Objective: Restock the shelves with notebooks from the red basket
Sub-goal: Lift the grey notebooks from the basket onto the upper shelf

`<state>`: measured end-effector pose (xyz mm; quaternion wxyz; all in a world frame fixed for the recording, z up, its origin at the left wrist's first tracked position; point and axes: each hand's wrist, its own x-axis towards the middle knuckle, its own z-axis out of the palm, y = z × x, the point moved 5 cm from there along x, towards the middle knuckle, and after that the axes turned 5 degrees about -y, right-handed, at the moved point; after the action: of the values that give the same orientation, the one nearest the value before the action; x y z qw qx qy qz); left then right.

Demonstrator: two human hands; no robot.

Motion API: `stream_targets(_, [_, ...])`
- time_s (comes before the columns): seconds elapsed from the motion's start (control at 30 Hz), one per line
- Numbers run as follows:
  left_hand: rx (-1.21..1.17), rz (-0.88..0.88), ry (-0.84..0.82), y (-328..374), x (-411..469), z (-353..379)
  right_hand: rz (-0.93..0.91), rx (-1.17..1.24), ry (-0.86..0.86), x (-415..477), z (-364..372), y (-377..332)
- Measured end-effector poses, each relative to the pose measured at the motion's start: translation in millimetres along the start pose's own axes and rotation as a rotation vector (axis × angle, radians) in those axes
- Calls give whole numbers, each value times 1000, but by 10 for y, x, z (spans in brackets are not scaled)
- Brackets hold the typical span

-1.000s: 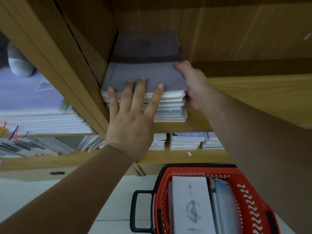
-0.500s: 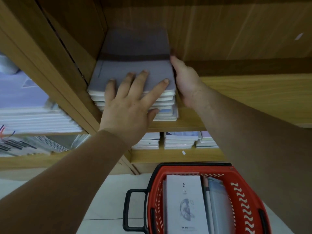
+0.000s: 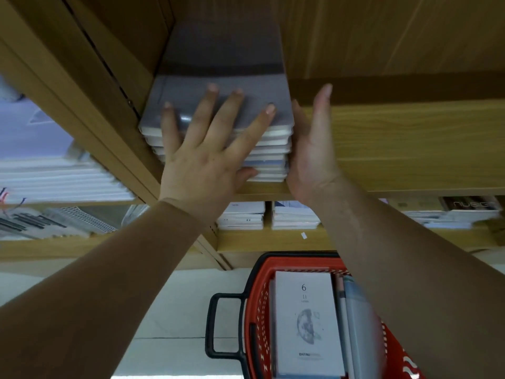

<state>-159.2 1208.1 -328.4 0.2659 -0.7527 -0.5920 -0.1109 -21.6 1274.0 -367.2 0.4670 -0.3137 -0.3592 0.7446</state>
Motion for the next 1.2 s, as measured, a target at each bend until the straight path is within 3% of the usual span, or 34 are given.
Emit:
stream_targets(0.27, [10, -11, -28, 245, 100, -27, 39, -78, -38, 5, -173, -241])
stream_targets(0.47, [23, -37, -10, 111, 45, -10, 82, -273, -11, 40, 16, -101])
stream_targets(0.83, [31, -95, -102, 28, -107, -43, 90, -183, 22, 84, 140, -207])
stream_targets(1.2, [-79, -145, -154, 248, -168, -129, 20, -299, 87, -148, -36, -185])
